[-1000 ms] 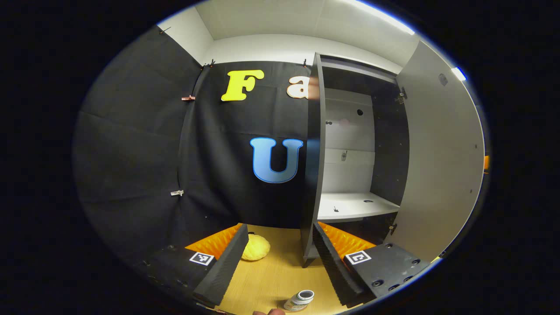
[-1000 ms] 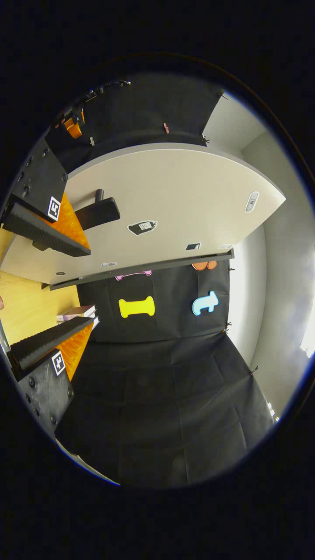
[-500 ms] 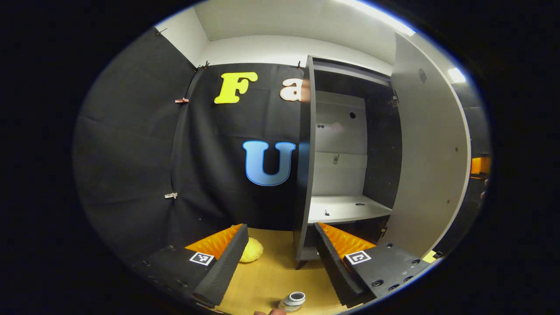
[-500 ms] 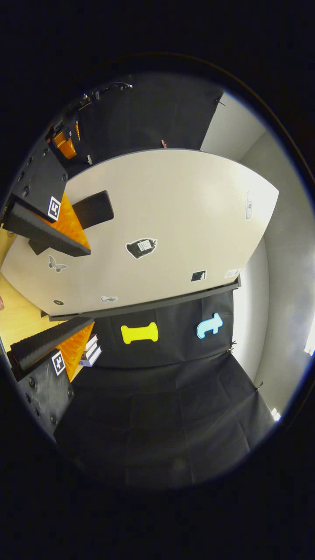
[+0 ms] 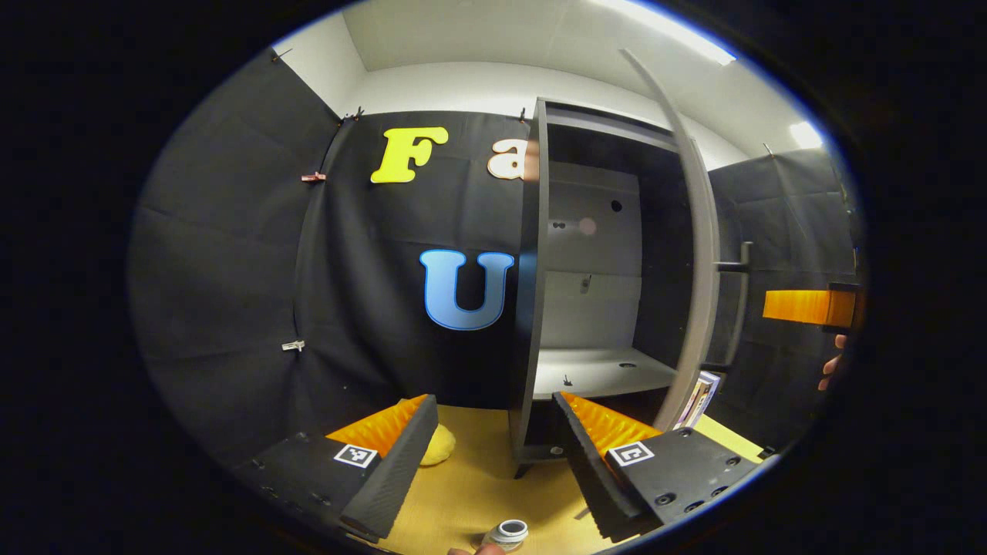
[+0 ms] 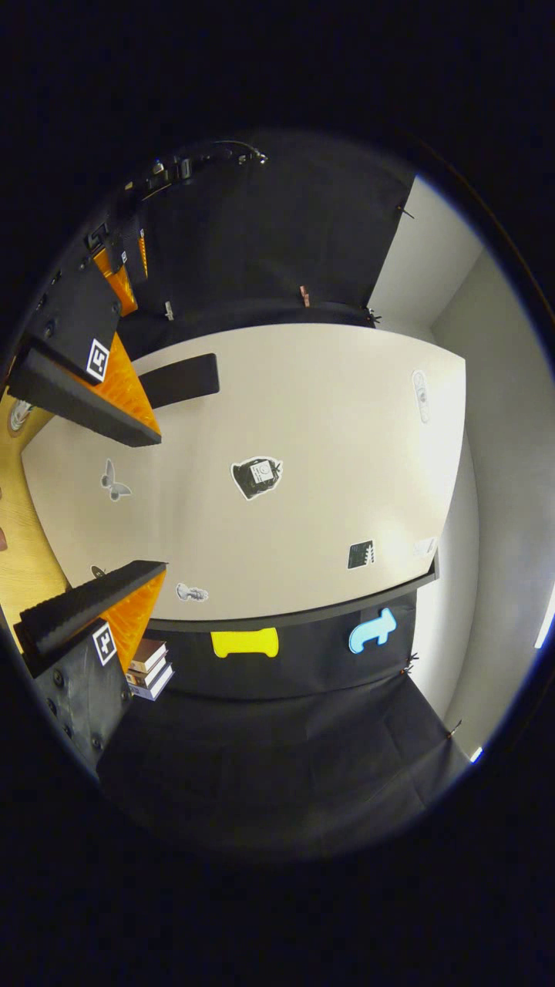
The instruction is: Open the cabinet door with the right hand, grasp the bottle in the cabinet with the left hand and place it on the coaster, then close the cabinet door with the right hand.
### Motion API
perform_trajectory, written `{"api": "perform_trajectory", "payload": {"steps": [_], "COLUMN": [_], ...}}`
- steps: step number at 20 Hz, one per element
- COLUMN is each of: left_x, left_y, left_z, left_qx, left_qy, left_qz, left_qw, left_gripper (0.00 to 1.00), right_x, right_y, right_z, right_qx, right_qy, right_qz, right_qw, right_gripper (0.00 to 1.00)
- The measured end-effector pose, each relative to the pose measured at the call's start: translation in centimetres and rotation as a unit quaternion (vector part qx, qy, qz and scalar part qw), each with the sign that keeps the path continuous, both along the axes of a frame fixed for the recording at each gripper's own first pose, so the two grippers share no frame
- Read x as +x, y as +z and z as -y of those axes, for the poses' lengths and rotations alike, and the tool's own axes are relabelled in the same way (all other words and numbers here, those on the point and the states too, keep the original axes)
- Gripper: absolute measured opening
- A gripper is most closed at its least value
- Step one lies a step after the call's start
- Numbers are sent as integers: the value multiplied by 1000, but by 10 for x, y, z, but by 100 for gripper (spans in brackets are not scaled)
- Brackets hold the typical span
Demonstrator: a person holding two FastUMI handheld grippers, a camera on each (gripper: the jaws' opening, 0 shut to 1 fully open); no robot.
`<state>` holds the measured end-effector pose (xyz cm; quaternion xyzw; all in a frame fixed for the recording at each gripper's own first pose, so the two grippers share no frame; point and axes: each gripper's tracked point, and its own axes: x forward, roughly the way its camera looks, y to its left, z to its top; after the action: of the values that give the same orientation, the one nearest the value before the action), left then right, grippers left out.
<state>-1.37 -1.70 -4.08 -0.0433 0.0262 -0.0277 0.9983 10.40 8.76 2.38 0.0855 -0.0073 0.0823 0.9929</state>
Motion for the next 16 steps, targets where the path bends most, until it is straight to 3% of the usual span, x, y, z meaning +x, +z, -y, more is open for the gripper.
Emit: {"api": "perform_trajectory", "payload": {"steps": [16], "left_x": [-16], "left_y": [6], "left_z": [6], "left_qx": [6], "left_qy": [-5], "left_qz": [3], "left_qw": [1000], "left_gripper": [93], "right_x": [-7], "right_y": [-11], "right_z": [38], "right_qx": [-35], "right_qy": [-68], "right_qz": [-3], "right_qw": [997], "right_gripper": [98]}}
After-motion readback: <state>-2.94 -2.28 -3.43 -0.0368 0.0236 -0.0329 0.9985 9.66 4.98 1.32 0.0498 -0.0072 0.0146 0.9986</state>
